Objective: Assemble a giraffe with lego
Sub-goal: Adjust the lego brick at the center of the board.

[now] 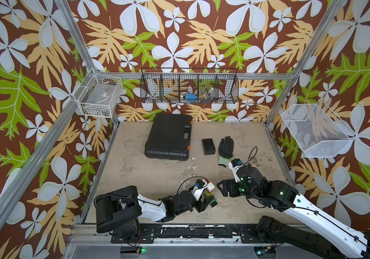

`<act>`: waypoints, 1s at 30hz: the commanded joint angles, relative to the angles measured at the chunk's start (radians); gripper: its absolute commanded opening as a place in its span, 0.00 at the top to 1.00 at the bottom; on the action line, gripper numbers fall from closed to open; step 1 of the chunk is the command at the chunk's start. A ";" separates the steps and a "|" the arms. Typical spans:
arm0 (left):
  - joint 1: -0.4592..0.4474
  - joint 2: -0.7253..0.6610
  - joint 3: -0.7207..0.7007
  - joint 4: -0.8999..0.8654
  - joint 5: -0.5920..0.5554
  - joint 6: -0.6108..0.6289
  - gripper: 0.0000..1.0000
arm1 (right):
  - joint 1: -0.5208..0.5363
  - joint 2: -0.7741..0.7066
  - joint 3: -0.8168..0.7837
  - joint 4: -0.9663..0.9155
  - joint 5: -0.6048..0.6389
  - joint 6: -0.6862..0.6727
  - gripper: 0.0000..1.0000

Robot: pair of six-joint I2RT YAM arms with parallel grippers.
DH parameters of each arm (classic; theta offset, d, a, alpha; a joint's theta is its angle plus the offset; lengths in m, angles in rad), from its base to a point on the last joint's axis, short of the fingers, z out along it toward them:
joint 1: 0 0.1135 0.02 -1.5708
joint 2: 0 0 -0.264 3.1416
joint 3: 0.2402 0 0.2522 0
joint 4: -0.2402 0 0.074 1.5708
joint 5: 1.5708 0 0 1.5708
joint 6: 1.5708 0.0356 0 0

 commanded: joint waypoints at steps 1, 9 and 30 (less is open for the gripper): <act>0.001 0.012 0.006 0.069 -0.002 0.007 0.49 | -0.003 -0.001 0.003 -0.022 0.023 0.009 0.12; 0.007 0.040 0.018 0.095 -0.010 0.014 0.71 | -0.005 -0.011 0.018 -0.059 0.052 0.009 0.12; 0.007 -0.231 0.265 -0.736 -0.098 0.141 0.79 | -0.068 -0.050 0.057 -0.013 0.086 -0.041 0.12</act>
